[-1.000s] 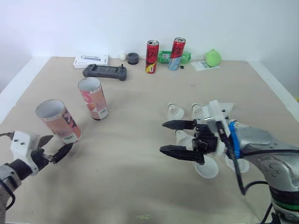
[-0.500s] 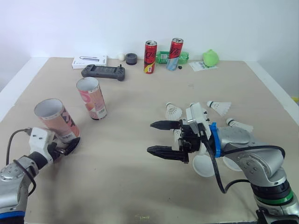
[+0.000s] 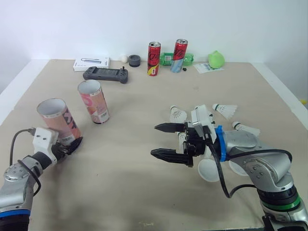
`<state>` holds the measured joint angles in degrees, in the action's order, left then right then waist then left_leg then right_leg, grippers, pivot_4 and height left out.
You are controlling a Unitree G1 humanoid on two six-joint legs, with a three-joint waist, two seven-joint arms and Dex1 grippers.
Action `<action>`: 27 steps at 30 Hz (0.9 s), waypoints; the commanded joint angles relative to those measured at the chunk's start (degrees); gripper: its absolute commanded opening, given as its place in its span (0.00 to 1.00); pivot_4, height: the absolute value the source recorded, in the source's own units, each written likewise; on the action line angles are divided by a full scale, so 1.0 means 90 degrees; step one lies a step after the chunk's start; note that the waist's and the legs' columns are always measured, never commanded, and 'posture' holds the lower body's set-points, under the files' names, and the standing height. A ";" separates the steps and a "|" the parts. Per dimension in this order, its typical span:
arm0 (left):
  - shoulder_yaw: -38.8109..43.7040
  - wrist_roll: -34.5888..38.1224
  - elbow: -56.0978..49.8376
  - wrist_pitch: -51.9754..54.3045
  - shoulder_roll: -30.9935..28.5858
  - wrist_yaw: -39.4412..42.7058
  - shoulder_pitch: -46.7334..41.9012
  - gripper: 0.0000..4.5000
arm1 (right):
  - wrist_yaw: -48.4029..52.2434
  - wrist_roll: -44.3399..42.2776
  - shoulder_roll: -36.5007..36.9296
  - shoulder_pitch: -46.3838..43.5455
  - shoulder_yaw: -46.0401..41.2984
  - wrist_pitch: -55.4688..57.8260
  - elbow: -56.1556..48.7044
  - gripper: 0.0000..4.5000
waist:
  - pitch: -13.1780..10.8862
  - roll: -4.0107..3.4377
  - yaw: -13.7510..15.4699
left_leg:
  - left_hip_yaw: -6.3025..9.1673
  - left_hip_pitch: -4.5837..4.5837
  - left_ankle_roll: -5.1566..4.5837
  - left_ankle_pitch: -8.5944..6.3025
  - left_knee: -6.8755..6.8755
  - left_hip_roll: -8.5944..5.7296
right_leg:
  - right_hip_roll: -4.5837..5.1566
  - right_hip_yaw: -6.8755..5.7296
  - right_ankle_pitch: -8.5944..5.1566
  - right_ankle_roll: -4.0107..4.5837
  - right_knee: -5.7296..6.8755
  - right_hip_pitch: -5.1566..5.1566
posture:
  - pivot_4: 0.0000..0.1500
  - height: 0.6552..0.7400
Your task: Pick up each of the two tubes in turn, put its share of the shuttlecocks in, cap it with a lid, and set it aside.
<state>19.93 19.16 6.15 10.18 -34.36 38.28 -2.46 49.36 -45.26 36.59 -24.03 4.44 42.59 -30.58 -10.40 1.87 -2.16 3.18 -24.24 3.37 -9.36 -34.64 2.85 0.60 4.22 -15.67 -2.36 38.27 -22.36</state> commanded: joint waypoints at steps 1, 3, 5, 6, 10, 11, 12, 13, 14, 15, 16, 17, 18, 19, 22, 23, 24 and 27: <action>0.0051 -0.0013 -0.0059 -0.0040 0.0001 -0.0053 0.0126 0.80 | -0.0049 -0.0019 -0.0005 -0.0026 -0.0128 -0.0064 -0.0132 1.00 | 0.0000 0.0000 -0.0001 | 0.0000 0.0000 0.0000 0.0000 0.0000 0.0000 | 0.0000 0.0000 0.0000 0.0000 0.0000 0.0000 | 1.00 1.00; 0.0094 -0.0004 -0.0095 -0.0120 0.0016 -0.0089 0.0166 0.80 | -0.0137 0.0083 0.0031 0.0051 -0.0149 -0.0096 -0.0164 1.00 | 0.0000 -0.0001 -0.0004 | 0.0000 0.0000 0.0000 0.0000 0.0000 0.0000 | 0.0000 0.0000 0.0000 0.0000 0.0000 0.0000 | 1.00 1.00; 0.0114 -0.0085 -0.0222 -0.0325 -0.0010 -0.0120 0.0236 0.80 | -0.0313 0.0156 0.0100 0.0255 -0.0223 -0.0050 -0.0250 1.00 | 0.0001 -0.0001 -0.0004 | -0.0001 0.0000 0.0000 0.0000 0.0000 0.0001 | 0.0000 0.0000 0.0000 0.0000 0.0000 0.0000 | 1.00 1.00; 0.0119 -0.0126 -0.0349 -0.0417 -0.0048 -0.0118 0.0291 0.80 | -0.0426 0.0215 0.0174 0.0424 -0.0267 -0.0004 -0.0348 1.00 | 0.0001 -0.0001 -0.0002 | -0.0001 0.0000 0.0000 0.0000 0.0001 0.0001 | 0.0000 0.0000 0.0000 0.0000 0.0000 0.0000 | 1.00 1.00; -0.0001 -0.0557 -0.1091 -0.0774 -0.0331 -0.0131 0.0585 0.80 | -0.1056 -0.0087 0.0388 0.1404 -0.0756 0.0423 -0.1033 1.00 | 0.0001 0.0000 0.0014 | -0.0001 -0.0008 0.0002 -0.0002 0.0005 -0.0001 | 0.0001 0.0007 -0.0006 0.0005 -0.0001 -0.0005 | 1.00 1.00; -0.0074 -0.0749 -0.1252 -0.0840 -0.0426 -0.0131 0.0659 0.80 | -0.1151 -0.0177 0.0457 0.1697 -0.0866 0.0528 -0.1239 1.00 | 0.0001 0.0000 0.0027 | 0.0001 -0.0012 0.0002 -0.0001 0.0008 -0.0002 | 0.0001 0.0006 -0.0006 0.0006 -0.0001 -0.0007 | 1.00 1.00; -0.0150 -0.0933 -0.1388 -0.0903 -0.0519 -0.0122 0.0739 0.80 | -0.1232 -0.0254 0.0518 0.1971 -0.0943 0.0624 -0.1420 1.00 | 0.0001 0.0000 0.0035 | 0.0001 -0.0012 0.0003 -0.0002 0.0008 -0.0002 | 0.0001 0.0006 -0.0008 0.0008 -0.0001 -0.0007 | 1.00 1.00; -0.0216 -0.1089 -0.1521 -0.0925 -0.0601 -0.0128 0.0816 0.80 | -0.1363 -0.0334 0.0532 0.2241 -0.1017 0.0716 -0.1563 1.00 | 0.0000 -0.0001 0.0044 | 0.0000 -0.0010 0.0003 -0.0002 0.0009 -0.0002 | 0.0001 0.0006 -0.0010 0.0006 -0.0002 -0.0007 | 1.00 1.00; -0.0272 -0.1235 -0.1634 -0.0951 -0.0668 -0.0147 0.0876 0.80 | -0.1528 -0.0317 0.0530 0.2471 -0.1075 0.0767 -0.1674 1.00 | 0.0001 0.0000 0.0049 | 0.0000 -0.0010 0.0003 -0.0002 0.0010 -0.0002 | 0.0001 0.0006 -0.0012 0.0003 -0.0001 -0.0007 | 1.00 1.00; -0.0334 -0.1355 -0.1740 -0.0976 -0.0724 -0.0155 0.0928 0.80 | -0.1696 -0.0254 0.0528 0.2687 -0.1102 0.0813 -0.1753 1.00 | 0.0001 -0.0001 0.0054 | -0.0001 -0.0008 0.0003 -0.0002 0.0009 -0.0001 | 0.0001 0.0006 -0.0014 0.0000 -0.0002 -0.0006 | 1.00 1.00; -0.0403 -0.1483 -0.1813 -0.1002 -0.0776 -0.0158 0.0960 0.80 | -0.1925 -0.0165 0.0468 0.2846 -0.1127 0.0838 -0.1789 1.00 | 0.0001 -0.0002 0.0064 | -0.0004 -0.0005 0.0003 -0.0002 0.0009 0.0000 | 0.0002 0.0007 -0.0014 0.0002 -0.0002 -0.0006 | 1.00 1.00; -0.0476 -0.1631 -0.1867 -0.1041 -0.0832 -0.0162 0.0984 0.80 | -0.2189 -0.0030 0.0365 0.2964 -0.1139 0.0828 -0.1786 1.00 | 0.0001 -0.0002 0.0060 | -0.0007 -0.0004 0.0003 -0.0002 0.0008 0.0000 | 0.0003 0.0008 -0.0014 0.0008 -0.0002 -0.0007 | 1.00 1.00; -0.0563 -0.1777 -0.1897 -0.1097 -0.0893 -0.0160 0.0986 0.80 | -0.2426 0.0128 0.0285 0.3040 -0.1109 0.0816 -0.1749 1.00 | 0.0001 -0.0002 0.0048 | -0.0012 0.0001 0.0004 -0.0001 0.0008 0.0002 | 0.0003 0.0011 -0.0016 0.0025 -0.0002 -0.0007 | 1.00 1.00; -0.0617 -0.1868 -0.1910 -0.1133 -0.0934 -0.0162 0.0985 0.80 | -0.2585 0.0230 0.0229 0.3074 -0.1084 0.0809 -0.1727 1.00 | 0.0001 -0.0002 0.0045 | -0.0018 0.0004 0.0006 0.0000 0.0006 0.0006 | 0.0003 0.0013 -0.0012 0.0032 -0.0002 -0.0010 | 1.00 1.00; -0.0870 -0.2271 -0.2021 -0.1058 -0.1094 -0.0195 0.0879 0.80 | -0.2962 0.0525 -0.0065 0.3135 -0.0842 0.0759 -0.1588 1.00 | 0.0002 -0.0001 0.0044 | -0.0024 0.0006 0.0027 0.0016 0.0006 0.0010 | 0.0002 0.0015 0.0000 0.0036 -0.0003 -0.0017 | 1.00 1.00; -0.0957 -0.2415 -0.2054 -0.0986 -0.1127 -0.0233 0.0822 0.80 | -0.3089 0.0629 -0.0185 0.3116 -0.0769 0.0745 -0.1523 1.00 | 0.0003 0.0001 0.0045 | -0.0026 0.0005 0.0027 0.0018 0.0006 0.0012 | 0.0002 0.0015 0.0002 0.0037 -0.0003 -0.0018 | 1.00 1.00; -0.1061 -0.2580 -0.2080 -0.0920 -0.1152 -0.0296 0.0733 0.80 | -0.3202 0.0763 -0.0284 0.3065 -0.0685 0.0731 -0.1443 1.00 | 0.0002 0.0000 0.0044 | -0.0029 0.0005 0.0026 0.0019 0.0006 0.0014 | 0.0002 0.0015 0.0002 0.0037 -0.0003 -0.0017 | 1.00 1.00; -0.1366 -0.3062 -0.2151 -0.0678 -0.1179 -0.0444 0.0490 0.80 | -0.3474 0.1055 -0.0615 0.2824 -0.0466 0.0706 -0.1144 1.00 | 0.0002 -0.0003 0.0044 | -0.0046 0.0003 0.0024 0.0020 0.0007 0.0015 | 0.0004 0.0022 0.0004 0.0035 -0.0003 -0.0022 | 1.00 1.00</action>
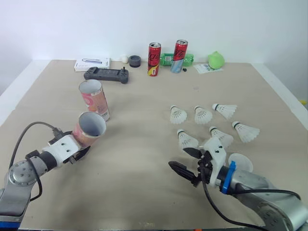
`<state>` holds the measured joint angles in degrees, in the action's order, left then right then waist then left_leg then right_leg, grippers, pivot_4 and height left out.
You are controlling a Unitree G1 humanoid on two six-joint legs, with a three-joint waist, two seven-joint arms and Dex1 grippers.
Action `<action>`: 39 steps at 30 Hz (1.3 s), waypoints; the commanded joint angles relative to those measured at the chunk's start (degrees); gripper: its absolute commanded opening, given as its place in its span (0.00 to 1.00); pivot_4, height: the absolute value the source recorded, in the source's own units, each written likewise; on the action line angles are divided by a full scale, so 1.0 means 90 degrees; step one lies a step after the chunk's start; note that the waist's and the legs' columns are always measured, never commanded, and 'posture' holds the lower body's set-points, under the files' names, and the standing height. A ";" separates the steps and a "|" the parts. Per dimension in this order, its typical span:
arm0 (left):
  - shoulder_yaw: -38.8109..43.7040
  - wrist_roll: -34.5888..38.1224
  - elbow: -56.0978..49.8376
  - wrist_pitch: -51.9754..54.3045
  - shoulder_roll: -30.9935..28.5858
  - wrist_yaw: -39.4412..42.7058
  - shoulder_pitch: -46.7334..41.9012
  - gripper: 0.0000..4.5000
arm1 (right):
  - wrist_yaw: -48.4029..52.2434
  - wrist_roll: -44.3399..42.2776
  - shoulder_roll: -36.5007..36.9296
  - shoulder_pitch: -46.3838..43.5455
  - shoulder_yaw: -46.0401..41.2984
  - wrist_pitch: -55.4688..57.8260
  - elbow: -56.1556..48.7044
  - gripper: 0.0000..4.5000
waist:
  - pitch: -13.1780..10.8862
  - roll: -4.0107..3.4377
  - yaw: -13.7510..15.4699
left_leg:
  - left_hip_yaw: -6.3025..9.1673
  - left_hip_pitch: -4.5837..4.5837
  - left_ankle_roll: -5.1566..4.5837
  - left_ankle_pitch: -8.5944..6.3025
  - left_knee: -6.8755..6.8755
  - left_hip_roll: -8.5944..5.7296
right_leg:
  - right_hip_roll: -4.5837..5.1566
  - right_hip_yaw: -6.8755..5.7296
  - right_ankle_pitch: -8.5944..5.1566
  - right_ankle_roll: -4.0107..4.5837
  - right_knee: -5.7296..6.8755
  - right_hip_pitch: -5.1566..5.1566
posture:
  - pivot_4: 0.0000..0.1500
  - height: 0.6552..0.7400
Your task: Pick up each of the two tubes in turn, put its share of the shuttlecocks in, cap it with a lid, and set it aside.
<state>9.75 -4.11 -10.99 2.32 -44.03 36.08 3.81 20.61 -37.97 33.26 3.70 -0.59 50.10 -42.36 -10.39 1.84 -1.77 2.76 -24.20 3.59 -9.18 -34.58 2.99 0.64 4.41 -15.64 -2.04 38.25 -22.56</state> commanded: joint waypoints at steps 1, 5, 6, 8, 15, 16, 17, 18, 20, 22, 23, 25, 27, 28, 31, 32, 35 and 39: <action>-0.0372 -0.0695 -0.0282 0.0342 -0.0109 -0.0246 -0.0289 0.80 | -0.0409 0.0347 -0.0416 -0.0426 0.0187 -0.0130 0.0329 1.00 | 0.0001 0.0001 -0.0001 | -0.0004 -0.0001 0.0000 0.0000 0.0000 0.0001 | 0.0000 0.0002 0.0000 -0.0002 -0.0001 0.0000 | 1.00 1.00; -0.0719 -0.1208 -0.0418 0.0729 -0.0052 -0.0346 -0.0491 0.80 | -0.0812 0.0587 -0.0929 -0.0959 0.0269 -0.0003 0.0720 1.00 | 0.0003 -0.0006 -0.0010 | -0.0016 -0.0003 -0.0002 0.0001 0.0004 0.0000 | -0.0003 0.0015 0.0006 -0.0012 0.0000 -0.0011 | 1.00 1.00; -0.0799 -0.1314 -0.0472 0.0829 -0.0040 -0.0342 -0.0523 0.80 | -0.0887 0.0665 -0.0975 -0.1032 0.0273 0.0013 0.0770 1.00 | 0.0004 -0.0006 -0.0009 | -0.0016 -0.0005 -0.0002 0.0001 0.0004 0.0000 | -0.0003 0.0015 0.0006 -0.0013 0.0000 -0.0011 | 1.00 1.00; -0.0949 -0.1499 -0.0577 0.0994 -0.0050 -0.0311 -0.0564 0.80 | -0.0983 0.0791 -0.1059 -0.1083 0.0275 -0.0003 0.0858 1.00 | 0.0007 -0.0011 -0.0005 | -0.0016 -0.0008 -0.0002 0.0001 0.0006 -0.0002 | -0.0003 0.0019 0.0007 -0.0030 0.0000 -0.0012 | 1.00 1.00; -0.1135 -0.1598 -0.0616 0.1188 -0.0057 -0.0182 -0.0627 0.79 | -0.1092 0.1077 -0.1285 -0.1049 0.0275 -0.0052 0.0996 0.53 | 0.0019 -0.0032 -0.0003 | -0.0017 -0.0006 -0.0005 0.0003 0.0007 -0.0006 | -0.0004 0.0030 0.0004 -0.0031 0.0000 -0.0011 | 1.00 1.00; -0.1155 -0.1569 -0.0607 0.1191 -0.0058 -0.0142 -0.0651 0.79 | -0.1068 0.1080 -0.1307 -0.1041 0.0270 -0.0054 0.1005 0.42 | 0.0020 -0.0033 -0.0004 | -0.0018 -0.0006 -0.0009 0.0005 0.0008 -0.0006 | -0.0004 0.0032 0.0005 -0.0029 0.0000 -0.0011 | 1.00 1.00; -0.1179 -0.1576 -0.0597 0.1192 -0.0072 -0.0115 -0.0672 0.79 | -0.1047 0.1107 -0.1320 -0.1040 0.0274 -0.0063 0.1008 0.33 | 0.0020 -0.0033 -0.0004 | -0.0019 -0.0006 -0.0010 0.0006 0.0007 -0.0006 | -0.0004 0.0033 0.0006 -0.0029 0.0000 -0.0011 | 1.00 1.00; -0.1204 -0.1589 -0.0589 0.1192 -0.0082 -0.0089 -0.0689 0.79 | -0.1032 0.1120 -0.1338 -0.1043 0.0269 -0.0062 0.1009 0.22 | 0.0020 -0.0033 -0.0004 | -0.0020 -0.0006 -0.0012 0.0007 0.0007 -0.0006 | -0.0004 0.0034 0.0007 -0.0029 0.0000 -0.0011 | 1.00 1.00; -0.1224 -0.1614 -0.0578 0.1197 -0.0085 -0.0050 -0.0706 0.79 | -0.0985 0.1130 -0.1367 -0.1050 0.0267 -0.0069 0.1007 0.02 | 0.0020 -0.0033 -0.0004 | -0.0022 -0.0006 -0.0013 0.0008 0.0007 -0.0007 | -0.0004 0.0036 0.0007 -0.0030 0.0000 -0.0011 | 1.00 1.00; -0.1279 -0.1595 -0.0589 0.1340 0.0023 -0.0036 -0.0757 0.79 | -0.0675 0.1095 -0.1359 -0.1159 0.0338 -0.0395 0.0955 0.01 | 0.0022 -0.0036 -0.0004 | -0.0022 -0.0006 -0.0013 0.0008 0.0007 -0.0007 | -0.0004 0.0037 0.0008 -0.0030 0.0000 -0.0011 | 1.00 1.00; -0.1348 -0.1624 -0.0583 0.1389 0.0043 -0.0014 -0.0794 0.79 | -0.0380 0.1018 -0.1313 -0.1257 0.0421 -0.0569 0.0863 0.01 | 0.0023 -0.0041 -0.0003 | -0.0022 -0.0006 -0.0013 0.0008 0.0007 -0.0007 | -0.0004 0.0037 0.0008 -0.0030 0.0000 -0.0011 | 1.00 1.00; -0.1446 -0.1664 -0.0565 0.1456 0.0077 -0.0001 -0.0869 0.79 | 0.0255 0.0886 -0.1211 -0.1479 0.0571 -0.0939 0.0706 0.01 | 0.0024 -0.0048 -0.0005 | -0.0022 -0.0005 -0.0017 0.0011 0.0006 -0.0010 | -0.0004 0.0038 0.0010 -0.0034 0.0000 -0.0010 | 1.00 1.00; -0.1517 -0.1682 -0.0538 0.1507 0.0097 0.0026 -0.0947 0.79 | 0.0769 0.0817 -0.1079 -0.1753 0.0673 -0.1163 0.0711 0.01 | 0.0024 -0.0049 -0.0003 | -0.0021 -0.0004 -0.0027 0.0017 0.0006 -0.0010 | -0.0004 0.0037 0.0016 -0.0033 0.0000 -0.0010 | 1.00 1.00; -0.1556 -0.1691 -0.0525 0.1532 0.0109 0.0041 -0.0992 0.79 | 0.1096 0.0803 -0.0959 -0.2015 0.0771 -0.1246 0.0775 0.01 | 0.0023 -0.0049 -0.0002 | -0.0021 -0.0004 -0.0030 0.0019 0.0006 -0.0010 | -0.0004 0.0036 0.0017 -0.0033 0.0000 -0.0007 | 1.00 1.00; -0.1635 -0.1723 -0.0457 0.1566 0.0149 0.0056 -0.1101 0.79 | 0.1807 0.0904 -0.0659 -0.2776 0.1150 -0.1297 0.1136 0.01 | 0.0022 -0.0051 -0.0004 | -0.0025 -0.0003 -0.0041 0.0028 0.0003 -0.0014 | 0.0000 0.0038 0.0029 -0.0038 -0.0002 -0.0003 | 1.00 1.00; -0.1654 -0.1732 -0.0431 0.1568 0.0165 0.0054 -0.1127 0.79 | 0.1980 0.1059 -0.0599 -0.3024 0.1360 -0.1352 0.1332 0.01 | 0.0022 -0.0051 -0.0004 | -0.0026 -0.0001 -0.0042 0.0029 0.0001 -0.0014 | 0.0000 0.0038 0.0031 -0.0038 -0.0002 -0.0001 | 1.00 1.00; -0.1693 -0.1764 -0.0424 0.1573 0.0208 0.0036 -0.1135 0.79 | 0.2136 0.1525 -0.0793 -0.3686 0.1900 -0.1604 0.2065 0.01 | 0.0024 -0.0049 0.0001 | -0.0025 0.0001 -0.0049 0.0034 0.0003 -0.0012 | 0.0001 0.0031 0.0032 -0.0035 -0.0002 0.0002 | 1.00 1.00; -0.1656 -0.1779 -0.0484 0.1614 0.0274 -0.0010 -0.1076 0.79 | 0.2227 0.2097 -0.1313 -0.4265 0.2478 -0.2055 0.2953 0.01 | 0.0025 -0.0052 0.0002 | -0.0028 -0.0003 -0.0051 0.0036 0.0004 -0.0012 | 0.0001 0.0033 0.0035 -0.0037 -0.0001 -0.0002 | 1.00 1.00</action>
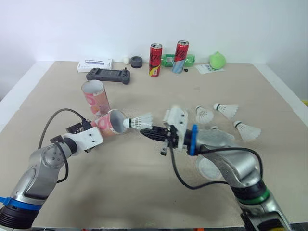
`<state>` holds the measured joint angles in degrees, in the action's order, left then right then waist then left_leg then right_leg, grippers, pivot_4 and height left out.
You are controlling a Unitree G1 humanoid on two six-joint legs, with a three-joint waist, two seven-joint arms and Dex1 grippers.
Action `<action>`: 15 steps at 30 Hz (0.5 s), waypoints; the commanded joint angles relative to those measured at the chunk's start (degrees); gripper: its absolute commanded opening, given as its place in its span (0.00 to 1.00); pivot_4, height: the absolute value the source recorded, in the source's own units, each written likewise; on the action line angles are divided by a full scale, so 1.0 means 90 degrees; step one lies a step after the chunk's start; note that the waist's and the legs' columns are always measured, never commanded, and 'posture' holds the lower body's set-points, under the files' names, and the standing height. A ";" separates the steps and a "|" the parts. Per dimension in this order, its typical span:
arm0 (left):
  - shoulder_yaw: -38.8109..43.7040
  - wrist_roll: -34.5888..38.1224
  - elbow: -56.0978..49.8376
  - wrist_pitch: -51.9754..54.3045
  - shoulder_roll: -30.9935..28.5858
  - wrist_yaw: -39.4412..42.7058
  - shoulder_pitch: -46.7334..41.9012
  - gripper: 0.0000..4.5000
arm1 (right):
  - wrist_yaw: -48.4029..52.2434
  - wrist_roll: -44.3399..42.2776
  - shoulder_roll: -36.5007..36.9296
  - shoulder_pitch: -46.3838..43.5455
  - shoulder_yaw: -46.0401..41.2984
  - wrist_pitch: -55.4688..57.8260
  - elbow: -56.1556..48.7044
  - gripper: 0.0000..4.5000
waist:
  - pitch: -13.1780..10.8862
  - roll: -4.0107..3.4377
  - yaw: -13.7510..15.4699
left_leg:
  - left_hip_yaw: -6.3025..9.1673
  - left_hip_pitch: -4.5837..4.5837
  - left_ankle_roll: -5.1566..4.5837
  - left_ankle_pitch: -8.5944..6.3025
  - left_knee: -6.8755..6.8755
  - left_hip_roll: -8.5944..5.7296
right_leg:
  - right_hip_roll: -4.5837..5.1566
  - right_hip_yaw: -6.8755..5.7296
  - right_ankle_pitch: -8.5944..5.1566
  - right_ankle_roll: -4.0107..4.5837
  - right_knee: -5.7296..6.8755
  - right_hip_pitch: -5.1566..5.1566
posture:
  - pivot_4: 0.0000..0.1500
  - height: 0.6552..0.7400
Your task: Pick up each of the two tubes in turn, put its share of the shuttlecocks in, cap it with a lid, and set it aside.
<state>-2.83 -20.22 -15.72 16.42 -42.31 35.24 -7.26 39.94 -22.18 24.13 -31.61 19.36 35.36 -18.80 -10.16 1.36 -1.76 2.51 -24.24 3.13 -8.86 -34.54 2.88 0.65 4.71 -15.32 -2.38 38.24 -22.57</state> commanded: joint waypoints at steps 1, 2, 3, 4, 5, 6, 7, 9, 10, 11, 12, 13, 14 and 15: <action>-0.0246 0.0001 0.0033 0.0053 0.0098 0.0077 0.0169 0.79 | 0.0111 0.0404 -0.0415 -0.0426 0.0325 -0.0509 0.0464 0.01 | 0.0000 0.0000 0.0002 | 0.0000 0.0000 0.0000 0.0000 0.0000 0.0000 | 0.0000 0.0001 -0.0001 -0.0003 0.0000 0.0002 | 1.00 1.00; -0.0233 0.0003 0.0016 0.0055 0.0117 0.0073 0.0198 0.79 | 0.0110 0.0433 -0.0587 -0.0512 0.0344 -0.0630 0.0559 0.01 | 0.0000 0.0000 0.0001 | -0.0001 0.0000 0.0000 0.0000 0.0000 0.0000 | 0.0000 0.0001 0.0000 -0.0006 0.0000 0.0002 | 1.00 1.00; -0.0221 0.0013 -0.0001 0.0058 0.0135 0.0075 0.0232 0.79 | 0.0055 0.0413 -0.0788 -0.0581 0.0300 -0.0701 0.0609 0.01 | 0.0000 0.0000 0.0001 | -0.0002 0.0000 0.0000 0.0000 0.0001 0.0000 | 0.0000 0.0002 0.0006 -0.0016 0.0000 0.0001 | 1.00 1.00; -0.0215 0.0009 -0.0018 0.0061 0.0151 0.0066 0.0265 0.79 | 0.0031 0.0307 -0.0987 -0.0623 0.0213 -0.0684 0.0579 0.01 | 0.0000 0.0000 0.0001 | 0.0000 0.0000 0.0000 0.0000 0.0001 0.0000 | -0.0001 0.0000 0.0014 -0.0031 0.0000 0.0001 | 1.00 1.00; -0.0209 0.0005 -0.0031 0.0062 0.0161 0.0055 0.0294 0.79 | 0.0023 0.0211 -0.1138 -0.0637 0.0135 -0.0661 0.0517 0.01 | 0.0000 0.0000 0.0000 | 0.0000 0.0000 0.0000 0.0000 0.0002 0.0000 | -0.0001 0.0000 0.0014 -0.0031 0.0000 0.0001 | 1.00 1.00; -0.0206 0.0002 -0.0040 0.0065 0.0167 0.0044 0.0311 0.79 | 0.0009 0.0139 -0.1241 -0.0631 0.0061 -0.0620 0.0460 0.01 | 0.0001 0.0001 0.0001 | -0.0001 -0.0001 0.0000 0.0000 0.0002 0.0000 | -0.0001 0.0001 0.0015 -0.0032 0.0000 0.0000 | 1.00 1.00; -0.0198 -0.0001 -0.0046 0.0065 0.0172 0.0029 0.0333 0.79 | -0.0035 0.0018 -0.1350 -0.0591 -0.0061 -0.0544 0.0375 0.07 | 0.0001 0.0002 0.0000 | 0.0001 -0.0001 0.0000 0.0000 0.0003 0.0001 | -0.0001 -0.0001 0.0014 -0.0032 0.0000 0.0001 | 1.00 1.00; -0.0179 0.0000 -0.0051 0.0066 0.0182 0.0014 0.0358 0.79 | -0.0095 -0.0215 -0.1417 -0.0475 -0.0274 -0.0341 0.0166 0.23 | 0.0000 -0.0001 -0.0006 | -0.0003 -0.0005 0.0001 0.0000 0.0003 0.0001 | 0.0000 0.0003 0.0015 -0.0032 0.0000 -0.0005 | 1.00 1.00; -0.0176 0.0003 -0.0049 0.0067 0.0189 0.0013 0.0363 0.79 | -0.0093 -0.0236 -0.1367 -0.0392 -0.0327 -0.0296 0.0068 0.33 | 0.0001 0.0001 -0.0004 | -0.0002 -0.0004 0.0000 0.0000 0.0004 0.0001 | 0.0000 0.0002 0.0015 -0.0032 0.0001 -0.0006 | 1.00 1.00; -0.0176 0.0006 -0.0047 0.0067 0.0194 0.0014 0.0365 0.79 | -0.0130 -0.0215 -0.1297 -0.0293 -0.0376 -0.0278 -0.0014 0.46 | 0.0002 0.0002 -0.0004 | 0.0000 -0.0004 0.0000 0.0000 0.0005 0.0003 | -0.0001 0.0000 0.0015 -0.0030 0.0001 -0.0006 | 1.00 1.00; -0.0177 0.0007 -0.0048 0.0069 0.0198 0.0015 0.0366 0.79 | -0.0160 -0.0192 -0.1250 -0.0227 -0.0409 -0.0265 -0.0071 0.58 | 0.0003 0.0002 -0.0002 | 0.0002 -0.0005 0.0000 0.0000 0.0005 0.0003 | -0.0001 -0.0002 0.0014 -0.0030 0.0001 -0.0004 | 1.00 1.00; -0.0165 0.0016 -0.0027 0.0053 0.0197 0.0011 0.0362 0.79 | -0.0256 -0.0268 -0.1183 -0.0013 -0.0576 -0.0192 -0.0225 0.71 | 0.0003 0.0001 -0.0003 | 0.0000 -0.0004 0.0001 -0.0001 0.0005 0.0002 | 0.0000 -0.0001 0.0012 -0.0030 0.0000 -0.0003 | 1.00 1.00; -0.0146 0.0025 0.0017 0.0024 0.0185 0.0006 0.0355 0.79 | -0.0384 -0.0339 -0.1122 0.0249 -0.0772 -0.0146 -0.0397 0.78 | 0.0004 0.0003 0.0005 | -0.0002 -0.0004 0.0001 -0.0001 0.0005 0.0002 | 0.0001 0.0000 0.0011 -0.0029 0.0000 -0.0004 | 1.00 1.00; -0.0134 0.0030 0.0043 0.0005 0.0177 0.0001 0.0354 0.79 | -0.0471 -0.0393 -0.1080 0.0433 -0.0909 -0.0107 -0.0528 0.90 | 0.0006 0.0007 0.0020 | -0.0001 -0.0005 0.0001 -0.0001 0.0008 0.0000 | 0.0004 0.0000 0.0007 -0.0022 -0.0001 -0.0004 | 1.00 1.00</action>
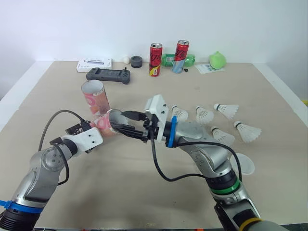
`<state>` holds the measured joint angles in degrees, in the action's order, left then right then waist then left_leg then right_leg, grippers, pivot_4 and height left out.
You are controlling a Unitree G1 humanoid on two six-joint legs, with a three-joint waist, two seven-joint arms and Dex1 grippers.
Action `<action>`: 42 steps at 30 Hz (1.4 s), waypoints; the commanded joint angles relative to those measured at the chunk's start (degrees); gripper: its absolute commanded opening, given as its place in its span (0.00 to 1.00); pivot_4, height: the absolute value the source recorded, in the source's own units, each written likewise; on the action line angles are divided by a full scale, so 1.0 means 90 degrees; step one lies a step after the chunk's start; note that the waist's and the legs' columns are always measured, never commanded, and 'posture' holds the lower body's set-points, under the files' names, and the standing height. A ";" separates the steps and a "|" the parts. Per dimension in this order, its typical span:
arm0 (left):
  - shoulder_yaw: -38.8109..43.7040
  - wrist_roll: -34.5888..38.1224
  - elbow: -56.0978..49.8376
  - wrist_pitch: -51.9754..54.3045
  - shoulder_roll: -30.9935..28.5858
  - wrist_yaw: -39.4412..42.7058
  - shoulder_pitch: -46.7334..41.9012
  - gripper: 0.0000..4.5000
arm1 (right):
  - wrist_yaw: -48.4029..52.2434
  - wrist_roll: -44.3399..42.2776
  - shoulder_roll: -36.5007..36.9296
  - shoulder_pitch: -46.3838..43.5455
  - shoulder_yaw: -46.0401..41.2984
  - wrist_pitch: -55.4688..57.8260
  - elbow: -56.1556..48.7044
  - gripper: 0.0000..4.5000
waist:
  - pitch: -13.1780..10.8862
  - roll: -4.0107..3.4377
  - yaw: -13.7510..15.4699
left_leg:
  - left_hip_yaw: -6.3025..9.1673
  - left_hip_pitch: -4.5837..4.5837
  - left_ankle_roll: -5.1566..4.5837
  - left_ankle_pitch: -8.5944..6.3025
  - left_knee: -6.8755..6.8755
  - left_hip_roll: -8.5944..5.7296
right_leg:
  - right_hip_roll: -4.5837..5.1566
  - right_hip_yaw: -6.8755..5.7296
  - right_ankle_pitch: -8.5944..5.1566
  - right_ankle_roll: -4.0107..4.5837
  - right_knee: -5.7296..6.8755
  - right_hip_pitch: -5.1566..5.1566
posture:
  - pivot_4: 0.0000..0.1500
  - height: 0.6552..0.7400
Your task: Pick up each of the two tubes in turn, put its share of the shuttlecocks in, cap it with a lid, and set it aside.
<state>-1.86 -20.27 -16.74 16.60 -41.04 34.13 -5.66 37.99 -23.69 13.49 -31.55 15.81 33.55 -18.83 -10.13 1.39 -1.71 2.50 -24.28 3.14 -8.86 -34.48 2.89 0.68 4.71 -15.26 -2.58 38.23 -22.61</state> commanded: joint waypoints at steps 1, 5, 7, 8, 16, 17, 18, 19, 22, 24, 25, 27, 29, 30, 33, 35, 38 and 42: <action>-0.0231 0.0041 0.0180 -0.0034 0.0029 0.0119 0.0177 0.79 | -0.0455 -0.0105 0.0141 0.0623 -0.0641 0.0040 -0.0590 0.99 | 0.0002 0.0003 0.0014 | 0.0001 0.0000 0.0002 -0.0001 0.0000 -0.0001 | 0.0001 -0.0001 -0.0012 0.0011 0.0000 0.0002 | 1.00 1.00; -0.0227 0.0053 0.0210 -0.0064 0.0034 0.0126 0.0161 0.79 | -0.1500 0.0742 0.0374 0.1308 -0.0889 0.0143 -0.0440 0.99 | 0.0012 -0.0011 0.0013 | -0.0010 0.0001 0.0002 -0.0001 0.0007 -0.0002 | 0.0006 0.0002 -0.0010 0.0016 0.0001 -0.0010 | 1.00 1.00; -0.0235 0.0067 0.0241 -0.0092 0.0036 0.0137 0.0140 0.79 | -0.1931 0.0873 0.0280 0.1441 -0.1017 0.0418 -0.0382 0.99 | 0.0014 -0.0016 0.0009 | -0.0015 0.0001 0.0002 -0.0001 0.0007 -0.0001 | 0.0005 0.0005 -0.0010 0.0019 0.0002 -0.0016 | 1.00 1.00; -0.0245 0.0079 0.0260 -0.0113 0.0036 0.0151 0.0126 0.79 | -0.2054 0.0882 0.0227 0.1466 -0.1049 0.0564 -0.0352 0.99 | 0.0016 -0.0021 0.0005 | -0.0022 0.0001 0.0002 -0.0001 0.0007 -0.0001 | 0.0005 0.0010 -0.0009 0.0022 0.0002 -0.0019 | 1.00 1.00; -0.0303 0.0134 0.0376 -0.0207 0.0061 0.0206 0.0014 0.79 | -0.2874 0.1303 -0.0486 0.0623 -0.1328 0.0279 0.1521 0.99 | 0.0019 -0.0025 -0.0007 | -0.0054 0.0002 -0.0006 0.0008 0.0003 -0.0001 | 0.0011 0.0030 0.0011 0.0007 0.0001 -0.0025 | 1.00 1.00; -0.0317 0.0143 0.0372 -0.0214 0.0067 0.0216 0.0002 0.79 | -0.2920 0.1346 -0.0529 0.0430 -0.1376 0.0150 0.1872 0.99 | 0.0020 -0.0025 -0.0008 | -0.0062 0.0002 -0.0008 0.0009 0.0003 -0.0001 | 0.0015 0.0032 0.0010 0.0004 0.0001 -0.0025 | 1.00 1.00; -0.0316 0.0153 0.0355 -0.0204 0.0078 0.0219 -0.0008 0.79 | -0.2986 0.1379 -0.0567 0.0205 -0.1463 0.0018 0.2270 0.99 | 0.0019 -0.0025 -0.0011 | -0.0066 0.0002 -0.0008 0.0009 0.0003 -0.0001 | 0.0016 0.0035 0.0010 0.0003 0.0000 -0.0025 | 1.00 1.00; -0.0311 0.0157 0.0344 -0.0196 0.0082 0.0219 -0.0016 0.79 | -0.3026 0.1431 -0.0581 0.0006 -0.1521 -0.0121 0.2630 0.99 | 0.0019 -0.0026 -0.0014 | -0.0074 0.0003 -0.0008 0.0009 0.0003 -0.0002 | 0.0018 0.0041 0.0013 -0.0002 -0.0001 -0.0026 | 1.00 1.00; -0.0291 0.0155 0.0324 -0.0180 0.0082 0.0206 -0.0012 0.79 | -0.3059 0.1499 -0.0621 -0.0316 -0.1636 -0.0463 0.3246 0.94 | 0.0019 -0.0026 -0.0014 | -0.0088 0.0000 -0.0015 0.0014 0.0003 -0.0004 | 0.0017 0.0059 0.0021 -0.0011 -0.0001 -0.0032 | 1.00 1.00; -0.0281 0.0155 0.0304 -0.0169 0.0080 0.0202 -0.0004 0.79 | -0.3022 0.1522 -0.0646 -0.0387 -0.1662 -0.0620 0.3412 0.84 | 0.0019 -0.0026 -0.0016 | -0.0092 0.0000 -0.0015 0.0014 0.0005 -0.0005 | 0.0016 0.0069 0.0018 -0.0017 -0.0001 -0.0033 | 1.00 1.00; -0.0274 0.0154 0.0292 -0.0168 0.0077 0.0200 0.0010 0.79 | -0.3016 0.1534 -0.0655 -0.0390 -0.1664 -0.0676 0.3442 0.74 | 0.0019 -0.0026 -0.0016 | -0.0095 0.0000 -0.0015 0.0014 0.0007 -0.0005 | 0.0015 0.0074 0.0021 -0.0023 -0.0001 -0.0035 | 1.00 1.00; -0.0266 0.0152 0.0271 -0.0166 0.0071 0.0199 0.0031 0.79 | -0.2969 0.1511 -0.0688 -0.0364 -0.1660 -0.0703 0.3437 0.52 | 0.0019 -0.0026 -0.0017 | -0.0097 0.0000 -0.0015 0.0014 0.0008 -0.0005 | 0.0013 0.0078 0.0025 -0.0031 -0.0001 -0.0038 | 1.00 1.00; -0.0262 0.0154 0.0245 -0.0156 0.0071 0.0205 0.0043 0.79 | -0.2918 0.1506 -0.0716 -0.0317 -0.1633 -0.0698 0.3356 0.29 | 0.0019 -0.0026 -0.0018 | -0.0101 0.0000 -0.0015 0.0014 0.0009 -0.0005 | 0.0013 0.0083 0.0026 -0.0033 -0.0001 -0.0040 | 1.00 1.00; -0.0263 0.0156 0.0234 -0.0151 0.0073 0.0208 0.0042 0.79 | -0.2898 0.1505 -0.0724 -0.0297 -0.1623 -0.0683 0.3302 0.19 | 0.0019 -0.0026 -0.0019 | -0.0102 0.0000 -0.0015 0.0014 0.0008 -0.0005 | 0.0013 0.0084 0.0025 -0.0032 -0.0001 -0.0040 | 1.00 1.00; -0.0273 0.0162 0.0220 -0.0145 0.0080 0.0218 0.0028 0.79 | -0.2763 0.1436 -0.0725 -0.0236 -0.1616 -0.0666 0.3047 0.01 | 0.0019 -0.0026 -0.0020 | -0.0110 0.0000 -0.0015 0.0014 0.0008 -0.0005 | 0.0014 0.0095 0.0024 -0.0030 -0.0001 -0.0043 | 1.00 1.00; -0.0277 0.0165 0.0215 -0.0146 0.0081 0.0221 0.0032 0.79 | -0.2452 0.1363 -0.0614 -0.0177 -0.1542 -0.0720 0.2721 0.01 | 0.0019 -0.0027 -0.0020 | -0.0112 -0.0001 -0.0015 0.0014 0.0008 -0.0005 | 0.0014 0.0097 0.0024 -0.0030 -0.0001 -0.0045 | 1.00 1.00; -0.0305 0.0180 0.0228 -0.0137 0.0092 0.0247 -0.0008 0.79 | -0.0908 0.1004 0.0019 0.0056 -0.1106 -0.1155 0.1421 0.01 | 0.0015 -0.0033 -0.0009 | -0.0112 -0.0008 -0.0014 0.0013 0.0008 -0.0008 | 0.0015 0.0101 0.0021 -0.0035 -0.0004 -0.0050 | 1.00 1.00; -0.0336 0.0179 0.0303 -0.0134 0.0112 0.0271 -0.0100 0.79 | 0.0566 0.0477 0.0877 0.0265 -0.0756 -0.1135 0.0296 0.01 | 0.0016 -0.0031 -0.0011 | -0.0110 -0.0017 -0.0014 0.0012 0.0008 -0.0015 | 0.0019 0.0101 0.0019 -0.0042 -0.0007 -0.0054 | 1.00 1.00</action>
<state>-2.03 -19.50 -14.82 15.32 -40.72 34.99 -7.19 39.13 -17.17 20.74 -29.42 8.50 23.67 -12.21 -9.99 1.10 -1.81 1.51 -24.42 3.01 -8.75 -34.41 2.77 0.84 5.62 -15.10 -2.94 38.17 -23.09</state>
